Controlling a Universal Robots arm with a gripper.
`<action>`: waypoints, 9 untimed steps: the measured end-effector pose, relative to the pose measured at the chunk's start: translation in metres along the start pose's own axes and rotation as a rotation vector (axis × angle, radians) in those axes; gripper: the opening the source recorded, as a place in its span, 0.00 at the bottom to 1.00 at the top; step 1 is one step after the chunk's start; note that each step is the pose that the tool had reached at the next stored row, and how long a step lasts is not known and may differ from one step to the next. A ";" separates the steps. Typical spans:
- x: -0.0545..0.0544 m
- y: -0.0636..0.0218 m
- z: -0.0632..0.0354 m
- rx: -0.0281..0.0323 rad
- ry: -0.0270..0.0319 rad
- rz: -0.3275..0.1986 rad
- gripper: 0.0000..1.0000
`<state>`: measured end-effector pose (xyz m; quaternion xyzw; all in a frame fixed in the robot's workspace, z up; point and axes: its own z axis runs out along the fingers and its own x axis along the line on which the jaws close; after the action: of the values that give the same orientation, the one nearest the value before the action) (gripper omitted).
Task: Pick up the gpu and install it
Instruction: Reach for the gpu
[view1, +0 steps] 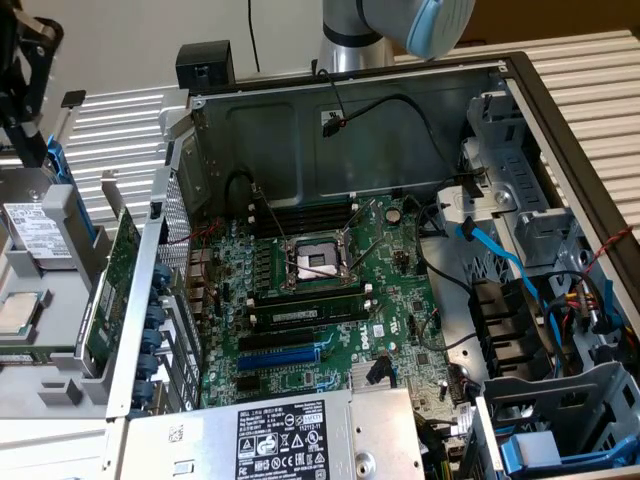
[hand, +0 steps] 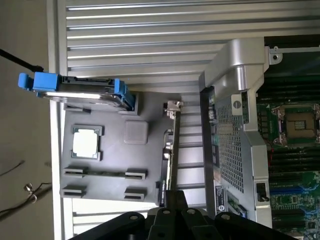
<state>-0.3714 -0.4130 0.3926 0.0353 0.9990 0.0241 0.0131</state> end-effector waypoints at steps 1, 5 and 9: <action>0.005 -0.0003 -0.0001 0.0000 -0.0001 0.000 0.11; 0.017 -0.0010 0.0000 -0.0002 -0.0012 0.000 0.11; 0.017 0.0008 0.0007 -0.0001 -0.0025 0.000 0.11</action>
<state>-0.3881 -0.4109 0.3915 0.0353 0.9990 0.0241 0.0144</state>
